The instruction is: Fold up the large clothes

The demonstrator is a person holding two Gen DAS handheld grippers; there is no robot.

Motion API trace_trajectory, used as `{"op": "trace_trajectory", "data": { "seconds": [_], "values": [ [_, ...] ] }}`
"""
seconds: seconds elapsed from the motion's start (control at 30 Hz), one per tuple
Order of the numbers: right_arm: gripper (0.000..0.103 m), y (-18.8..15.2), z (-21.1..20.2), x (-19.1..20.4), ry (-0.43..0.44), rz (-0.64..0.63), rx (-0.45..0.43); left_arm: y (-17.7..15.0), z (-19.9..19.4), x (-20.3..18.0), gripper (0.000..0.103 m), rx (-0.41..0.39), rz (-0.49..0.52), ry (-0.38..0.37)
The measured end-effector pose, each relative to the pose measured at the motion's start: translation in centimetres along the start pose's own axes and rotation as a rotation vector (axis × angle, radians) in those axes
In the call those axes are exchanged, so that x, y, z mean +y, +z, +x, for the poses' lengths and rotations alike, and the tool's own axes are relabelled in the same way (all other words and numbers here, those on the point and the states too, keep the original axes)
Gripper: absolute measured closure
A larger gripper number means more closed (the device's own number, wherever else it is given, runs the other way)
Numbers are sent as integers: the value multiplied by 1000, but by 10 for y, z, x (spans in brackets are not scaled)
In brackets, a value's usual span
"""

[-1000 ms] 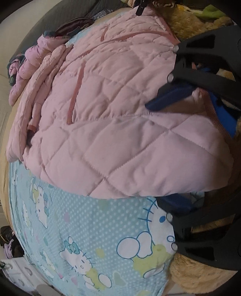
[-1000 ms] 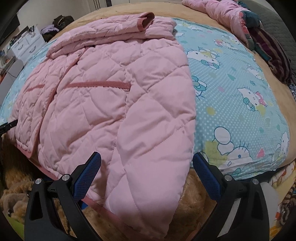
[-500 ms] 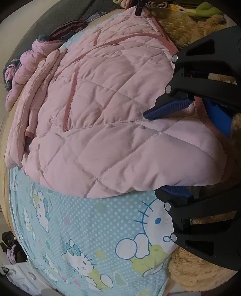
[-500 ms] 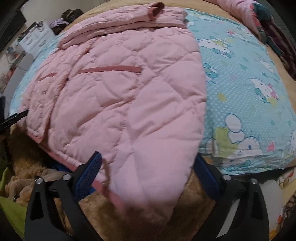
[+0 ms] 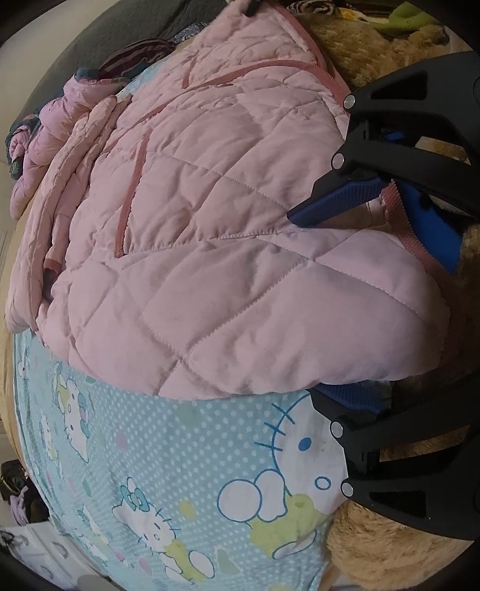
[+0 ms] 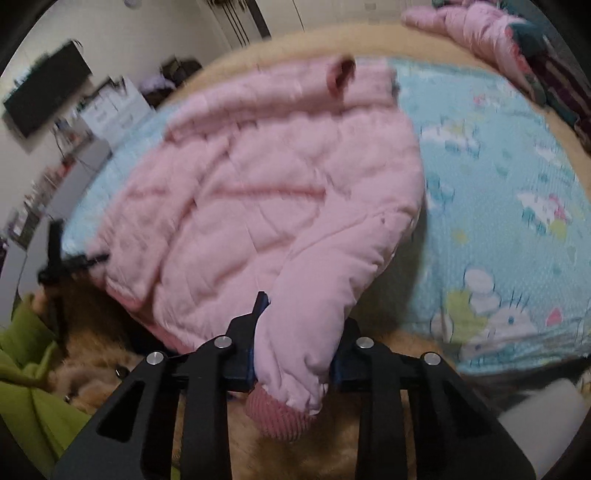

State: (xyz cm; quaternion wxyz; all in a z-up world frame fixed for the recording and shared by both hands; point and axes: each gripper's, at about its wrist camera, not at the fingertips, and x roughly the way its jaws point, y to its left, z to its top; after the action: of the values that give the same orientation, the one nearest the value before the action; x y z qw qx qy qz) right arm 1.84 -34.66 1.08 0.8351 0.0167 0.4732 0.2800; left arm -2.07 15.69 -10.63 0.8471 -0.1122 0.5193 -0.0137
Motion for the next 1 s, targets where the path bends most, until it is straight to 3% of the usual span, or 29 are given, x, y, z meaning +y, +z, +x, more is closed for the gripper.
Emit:
{"op": "trace_trajectory", "data": {
  "seconds": [0.07, 0.17, 0.33, 0.4, 0.8, 1.0],
  "values": [
    [78, 7, -10, 0, 32, 20, -62, 1, -1, 0, 39, -2, -1, -9],
    [79, 15, -18, 0, 57, 24, -114, 1, -7, -5, 55, -27, 17, -5],
    [79, 22, -21, 2, 52, 0, -134, 4, -28, -23, 84, -108, 90, 20],
    [79, 25, -22, 1, 61, 7, -147, 8, -38, -25, 89, -142, 85, 1],
    [80, 39, -32, -9, 134, 70, -237, 45, -71, -46, 92, -247, 113, -58],
    [80, 45, -37, -10, 145, 73, -247, 45, -62, -37, 89, -174, 84, -76]
  ]
}}
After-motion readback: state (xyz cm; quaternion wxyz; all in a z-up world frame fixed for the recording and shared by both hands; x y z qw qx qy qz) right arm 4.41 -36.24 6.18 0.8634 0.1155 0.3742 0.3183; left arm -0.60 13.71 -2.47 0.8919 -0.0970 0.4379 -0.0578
